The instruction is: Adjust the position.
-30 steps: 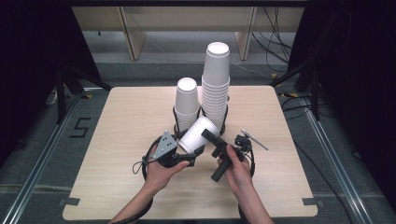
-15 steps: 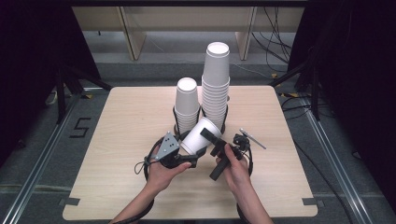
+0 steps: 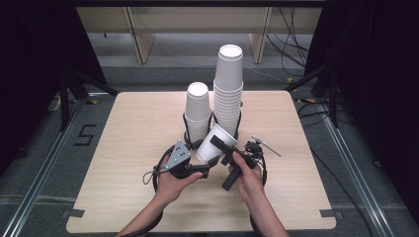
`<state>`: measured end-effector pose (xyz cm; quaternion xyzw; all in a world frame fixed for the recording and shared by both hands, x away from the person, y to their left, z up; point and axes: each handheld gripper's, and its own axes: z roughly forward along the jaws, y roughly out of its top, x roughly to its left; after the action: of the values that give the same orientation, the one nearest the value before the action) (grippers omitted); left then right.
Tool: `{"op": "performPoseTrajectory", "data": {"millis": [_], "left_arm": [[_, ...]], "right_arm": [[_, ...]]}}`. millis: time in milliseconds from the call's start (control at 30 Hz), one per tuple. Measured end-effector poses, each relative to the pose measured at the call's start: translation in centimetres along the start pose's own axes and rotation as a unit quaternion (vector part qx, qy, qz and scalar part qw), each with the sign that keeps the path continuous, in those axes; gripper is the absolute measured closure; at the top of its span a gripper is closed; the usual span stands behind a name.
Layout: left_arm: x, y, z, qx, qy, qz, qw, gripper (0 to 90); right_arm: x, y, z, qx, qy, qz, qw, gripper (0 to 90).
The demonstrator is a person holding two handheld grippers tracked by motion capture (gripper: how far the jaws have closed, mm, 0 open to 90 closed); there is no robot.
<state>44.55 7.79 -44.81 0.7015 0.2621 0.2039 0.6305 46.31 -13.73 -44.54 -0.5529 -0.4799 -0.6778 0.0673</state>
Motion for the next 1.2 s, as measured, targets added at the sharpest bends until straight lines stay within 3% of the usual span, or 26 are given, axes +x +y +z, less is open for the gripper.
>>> {"op": "performPoseTrajectory", "data": {"millis": [33,67,133,167,200,233,300,400,500,533,600,633,733,767,867,900,967,1000,1033,1100,1133,1167,1200], "left_arm": [[0.0,0.0,0.0,0.000,0.000,0.000,1.0000,21.2],[0.0,0.0,0.0,0.000,-0.001,0.000,1.0000,21.1],[0.0,0.0,-0.1,0.000,-0.002,0.000,1.0000,21.1],[0.0,0.0,-0.1,0.001,-0.002,0.001,1.0000,21.1],[0.1,0.0,-0.1,0.002,-0.002,0.001,1.0000,21.1],[0.1,0.0,-0.1,0.004,-0.003,0.001,1.0000,21.1],[0.1,0.0,-0.2,0.008,-0.007,0.001,0.9999,21.2],[0.3,0.0,-0.3,0.017,-0.011,0.001,0.9998,21.3],[0.3,0.0,-0.5,0.026,-0.013,0.001,0.9996,18.1],[0.4,-0.1,-0.4,0.025,-0.019,0.004,0.9995,16.7],[0.3,-0.1,-0.6,0.039,-0.016,0.006,0.9991,14.6],[0.4,-0.2,-0.7,0.043,-0.016,0.008,0.9989,14.4],[0.4,-0.4,-0.9,0.042,-0.020,0.006,0.9989,13.5],[0.5,-0.4,-1.1,0.053,-0.018,0.009,0.9984,12.5],[0.5,-0.5,-1.6,0.061,-0.017,0.013,0.9979,10.8],[0.6,-0.5,-1.7,0.063,-0.018,0.013,0.9978,10.3],[0.7,-0.6,-2.1,0.071,-0.019,0.017,0.9972,8.9],[0.7,-0.7,-2.3,0.073,-0.018,0.017,0.9970,8.6],[0.8,-0.8,-2.4,0.071,-0.019,0.016,0.9972,8.1],[1.0,-0.9,-2.9,0.081,-0.016,0.017,0.9965,7.7],[1.1,-1.0,-3.2,0.082,-0.014,0.016,0.9964,7.6],[1.2,-1.1,-3.4,0.085,-0.013,0.016,0.9962,7.5],[1.3,-1.3,-3.7,0.087,-0.012,0.017,0.9960,7.4]], "right_arm": [[0.2,0.0,-0.1,0.003,0.004,0.007,1.0000,14.4],[0.2,0.0,0.0,0.003,-0.002,-0.010,0.9999,14.6],[0.3,0.1,0.0,0.006,0.004,-0.009,0.9999,14.9],[0.4,0.1,0.0,0.005,-0.004,-0.023,0.9997,15.1],[0.5,0.1,-0.1,0.009,0.004,-0.016,0.9998,15.2],[0.4,0.2,-0.1,0.005,0.002,-0.042,0.9991,15.3],[0.7,0.1,-0.1,0.010,-0.005,-0.054,0.9985,15.6],[0.7,0.2,-0.2,0.010,-0.016,-0.099,0.9949,15.9],[1.0,0.3,-0.3,0.014,-0.021,-0.121,0.9923,15.9],[1.1,0.3,-0.3,0.017,-0.024,-0.118,0.9926,15.9],[1.2,0.4,-0.3,0.015,-0.028,-0.144,0.9891,15.9],[1.4,0.4,-0.3,0.016,-0.031,-0.143,0.9891,15.9],[1.5,0.5,-0.3,0.009,-0.041,-0.185,0.9819,15.9],[1.5,0.5,-0.3,0.009,-0.043,-0.193,0.9802,15.9],[1.7,0.5,-0.4,0.008,-0.051,-0.235,0.9706,15.9],[1.9,0.4,-0.4,0.010,-0.054,-0.237,0.9701,15.9],[2.0,0.3,-0.4,0.011,-0.059,-0.276,0.9593,15.8],[2.1,0.2,-0.4,0.011,-0.064,-0.282,0.9572,15.8],[2.1,0.2,-0.3,0.010,-0.065,-0.297,0.9527,15.8],[2.2,0.0,-0.3,0.011,-0.070,-0.314,0.9468,15.7],[2.2,-0.1,-0.3,0.012,-0.074,-0.328,0.9418,15.7],[2.3,-0.2,-0.3,0.013,-0.069,-0.333,0.9403,15.7],[2.3,-0.2,-0.4,0.012,-0.074,-0.352,0.9330,15.7]]}}
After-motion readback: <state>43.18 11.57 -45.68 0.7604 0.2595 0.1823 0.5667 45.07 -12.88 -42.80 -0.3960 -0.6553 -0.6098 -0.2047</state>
